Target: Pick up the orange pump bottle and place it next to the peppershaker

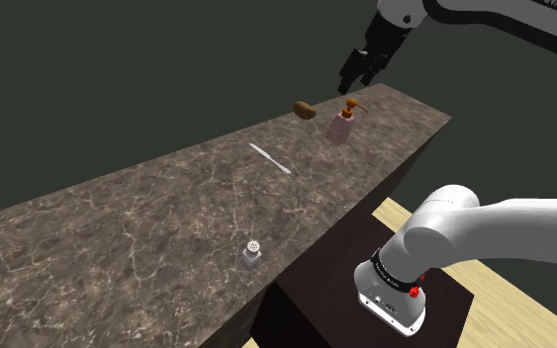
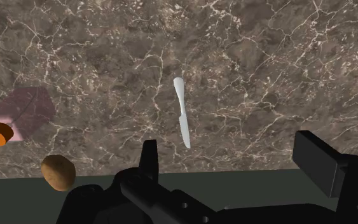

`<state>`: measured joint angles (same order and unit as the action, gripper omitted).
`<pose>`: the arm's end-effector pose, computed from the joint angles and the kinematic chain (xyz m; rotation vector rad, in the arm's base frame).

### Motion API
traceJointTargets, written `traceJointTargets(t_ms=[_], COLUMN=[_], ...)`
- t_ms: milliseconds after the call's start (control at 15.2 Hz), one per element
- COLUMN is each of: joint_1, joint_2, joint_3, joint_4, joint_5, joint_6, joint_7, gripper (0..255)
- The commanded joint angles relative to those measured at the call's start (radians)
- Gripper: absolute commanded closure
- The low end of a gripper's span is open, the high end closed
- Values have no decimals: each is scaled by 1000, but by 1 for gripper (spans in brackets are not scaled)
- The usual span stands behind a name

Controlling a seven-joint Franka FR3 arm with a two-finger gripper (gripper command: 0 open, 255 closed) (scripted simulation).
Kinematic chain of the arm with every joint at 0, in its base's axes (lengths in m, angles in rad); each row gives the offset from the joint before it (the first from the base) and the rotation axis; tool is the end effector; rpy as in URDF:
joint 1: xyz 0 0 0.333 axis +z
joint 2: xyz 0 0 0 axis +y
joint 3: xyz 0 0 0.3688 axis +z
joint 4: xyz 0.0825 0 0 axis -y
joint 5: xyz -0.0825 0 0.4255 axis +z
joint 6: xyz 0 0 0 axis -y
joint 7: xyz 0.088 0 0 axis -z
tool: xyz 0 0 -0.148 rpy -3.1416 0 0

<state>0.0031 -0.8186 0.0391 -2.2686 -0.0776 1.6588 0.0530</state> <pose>0.3163 0.0077 0.6523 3.0269 -0.0325 0.3232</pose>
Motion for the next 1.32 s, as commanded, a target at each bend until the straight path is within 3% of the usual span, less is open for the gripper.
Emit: traceJointTargets(t_ms=[0, 594, 1254], joint_1=[0, -43, -63], joint_2=[0, 103, 332], joint_3=[0, -203, -431], joint_4=[0, -35, 41], joint_5=[0, -77, -98], joint_6=[0, 131, 275], joint_7=[0, -199, -429], gripper=[0, 0, 0])
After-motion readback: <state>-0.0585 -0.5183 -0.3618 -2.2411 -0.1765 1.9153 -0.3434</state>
